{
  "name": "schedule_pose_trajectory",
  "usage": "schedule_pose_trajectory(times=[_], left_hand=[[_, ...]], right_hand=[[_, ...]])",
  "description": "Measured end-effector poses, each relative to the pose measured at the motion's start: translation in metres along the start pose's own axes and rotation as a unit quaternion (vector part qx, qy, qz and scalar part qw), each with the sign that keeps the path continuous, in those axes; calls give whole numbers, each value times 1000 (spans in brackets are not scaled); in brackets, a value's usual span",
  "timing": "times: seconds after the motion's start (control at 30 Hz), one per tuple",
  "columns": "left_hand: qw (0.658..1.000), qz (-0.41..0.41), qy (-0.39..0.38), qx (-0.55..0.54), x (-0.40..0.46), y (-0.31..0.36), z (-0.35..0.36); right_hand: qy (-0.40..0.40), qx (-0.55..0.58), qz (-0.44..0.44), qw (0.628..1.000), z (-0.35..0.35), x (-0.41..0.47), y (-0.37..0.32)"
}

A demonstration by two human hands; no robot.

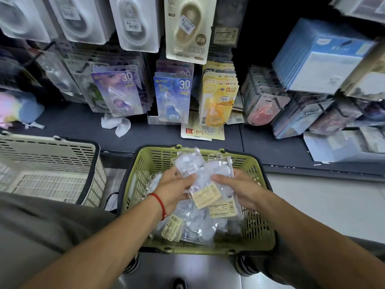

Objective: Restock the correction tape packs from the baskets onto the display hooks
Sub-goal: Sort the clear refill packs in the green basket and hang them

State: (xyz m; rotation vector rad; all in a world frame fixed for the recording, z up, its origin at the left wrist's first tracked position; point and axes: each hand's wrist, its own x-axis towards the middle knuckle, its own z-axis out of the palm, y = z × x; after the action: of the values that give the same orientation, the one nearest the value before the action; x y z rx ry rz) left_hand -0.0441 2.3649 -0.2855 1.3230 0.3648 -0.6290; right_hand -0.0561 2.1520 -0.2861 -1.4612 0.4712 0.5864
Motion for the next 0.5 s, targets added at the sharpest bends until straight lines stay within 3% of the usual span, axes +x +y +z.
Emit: schedule_pose_trajectory(times=[0.13, 0.2, 0.27, 0.3, 0.37, 0.47, 0.5], left_hand=[[997, 19, 72, 13, 11, 9, -22], [996, -1, 87, 11, 15, 7, -26], [998, -57, 39, -13, 15, 2, -22], [997, -76, -8, -18, 13, -1, -18], [996, -58, -64, -17, 12, -9, -12], [998, -32, -1, -51, 16, -17, -19], [997, -31, 31, -65, 17, -17, -24]], right_hand=[[174, -40, -51, 983, -1, 14, -3], [156, -1, -63, 986, 2, 16, -7], [83, 26, -85, 993, 18, 16, -10], [53, 1, -108, 993, 28, 16, -9], [69, -86, -162, 981, 43, 24, -3], [229, -241, -194, 923, 33, 32, 11], [243, -309, -191, 899, 22, 35, 19]])
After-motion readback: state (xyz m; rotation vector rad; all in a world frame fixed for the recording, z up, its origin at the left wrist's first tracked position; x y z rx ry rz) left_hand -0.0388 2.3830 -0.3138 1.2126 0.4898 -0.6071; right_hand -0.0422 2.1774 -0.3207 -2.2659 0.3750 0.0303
